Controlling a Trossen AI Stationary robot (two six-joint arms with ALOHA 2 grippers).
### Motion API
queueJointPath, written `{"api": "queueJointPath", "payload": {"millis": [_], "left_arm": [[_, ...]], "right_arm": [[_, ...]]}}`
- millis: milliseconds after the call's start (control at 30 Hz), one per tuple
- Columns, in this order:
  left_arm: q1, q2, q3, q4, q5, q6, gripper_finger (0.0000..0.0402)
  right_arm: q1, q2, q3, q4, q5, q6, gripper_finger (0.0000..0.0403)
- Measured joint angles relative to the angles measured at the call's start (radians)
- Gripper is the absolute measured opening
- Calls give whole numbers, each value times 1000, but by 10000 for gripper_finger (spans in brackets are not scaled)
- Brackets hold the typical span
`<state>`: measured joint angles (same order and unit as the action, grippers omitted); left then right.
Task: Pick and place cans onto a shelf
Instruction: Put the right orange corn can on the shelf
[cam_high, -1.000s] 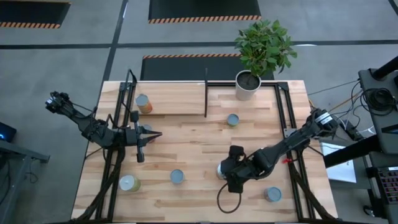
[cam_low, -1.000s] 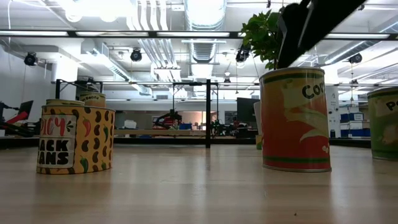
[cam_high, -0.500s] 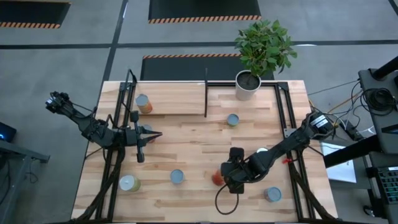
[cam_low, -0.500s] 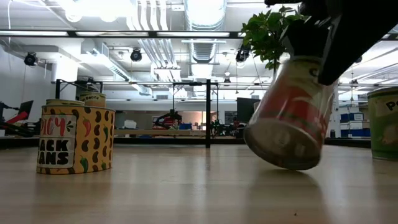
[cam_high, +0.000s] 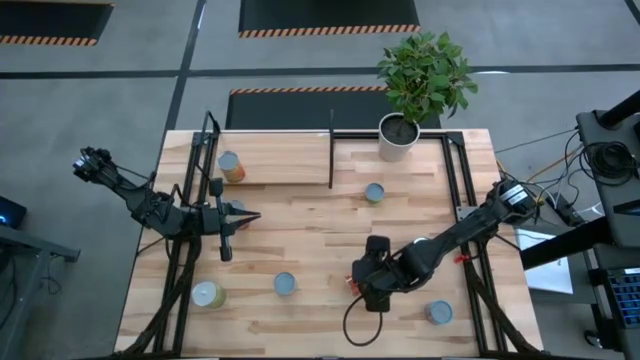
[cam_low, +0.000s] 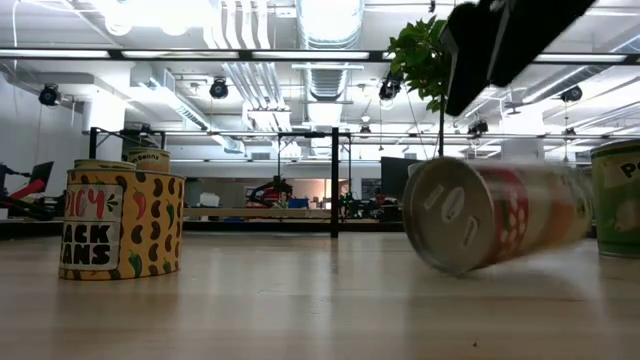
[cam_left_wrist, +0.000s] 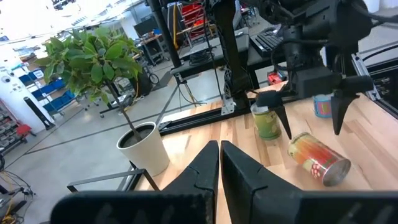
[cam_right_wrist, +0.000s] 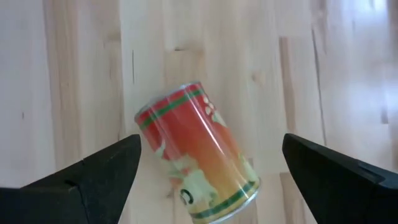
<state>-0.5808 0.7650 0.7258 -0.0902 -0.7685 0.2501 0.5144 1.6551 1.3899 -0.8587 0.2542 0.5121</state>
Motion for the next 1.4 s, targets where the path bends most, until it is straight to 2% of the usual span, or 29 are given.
{"api": "queueJointPath", "payload": {"millis": [367, 533, 1133, 1233, 1400], "left_arm": [[0, 18, 0, 0, 0, -13, 0], [0, 31, 0, 0, 0, -14, 0], [0, 33, -1, 2, 0, -41, 0], [0, 38, -1, 1, 0, -50, 0], [0, 50, -1, 1, 0, -68, 0]], "right_arm": [[-2, -11, 21, -158, -15, -2, 380], [-11, 7, -16, -156, -92, -32, 380], [-75, 174, -20, -94, -109, -296, 379], [-94, 192, -20, -80, -140, -312, 366], [-116, 198, -20, -48, -157, -344, 310]]}}
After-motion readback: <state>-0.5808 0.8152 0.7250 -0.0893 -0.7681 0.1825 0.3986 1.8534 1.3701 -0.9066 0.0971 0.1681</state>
